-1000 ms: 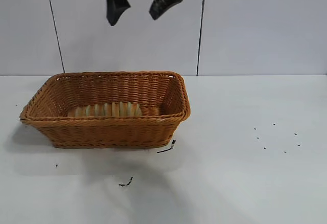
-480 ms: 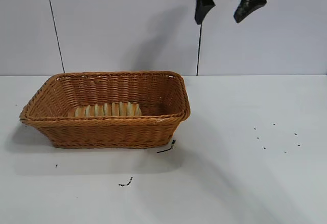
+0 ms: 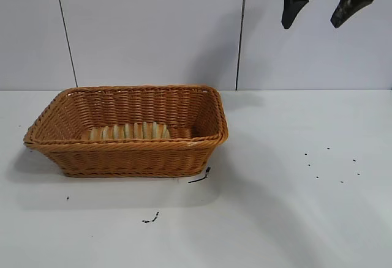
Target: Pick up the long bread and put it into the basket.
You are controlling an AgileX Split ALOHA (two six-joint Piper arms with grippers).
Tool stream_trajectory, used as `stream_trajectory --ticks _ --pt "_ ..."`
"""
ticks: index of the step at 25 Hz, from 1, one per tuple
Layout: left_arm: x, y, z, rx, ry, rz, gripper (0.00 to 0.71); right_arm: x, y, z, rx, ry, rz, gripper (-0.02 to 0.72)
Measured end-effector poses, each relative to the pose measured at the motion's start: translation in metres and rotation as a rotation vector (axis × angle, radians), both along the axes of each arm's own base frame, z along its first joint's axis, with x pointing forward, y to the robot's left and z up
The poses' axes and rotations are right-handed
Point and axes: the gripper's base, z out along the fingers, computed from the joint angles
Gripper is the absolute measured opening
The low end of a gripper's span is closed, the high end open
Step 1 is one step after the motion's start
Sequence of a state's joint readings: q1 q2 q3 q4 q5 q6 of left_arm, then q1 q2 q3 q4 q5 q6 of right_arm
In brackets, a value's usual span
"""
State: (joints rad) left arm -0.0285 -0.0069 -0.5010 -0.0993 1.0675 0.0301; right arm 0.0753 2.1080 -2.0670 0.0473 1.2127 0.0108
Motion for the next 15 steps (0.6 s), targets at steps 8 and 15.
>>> stream_trajectory --ticks 8,15 --pt "0.0 0.0 0.0 0.0 0.0 0.0 0.698 -0.068 -0.007 0.041 -0.02 -0.003 -0.015 0.694" --pt "0.0 0.0 0.0 0.0 0.0 0.0 0.698 -0.172 -0.018 0.072 -0.053 -0.038 -0.022 0.695"
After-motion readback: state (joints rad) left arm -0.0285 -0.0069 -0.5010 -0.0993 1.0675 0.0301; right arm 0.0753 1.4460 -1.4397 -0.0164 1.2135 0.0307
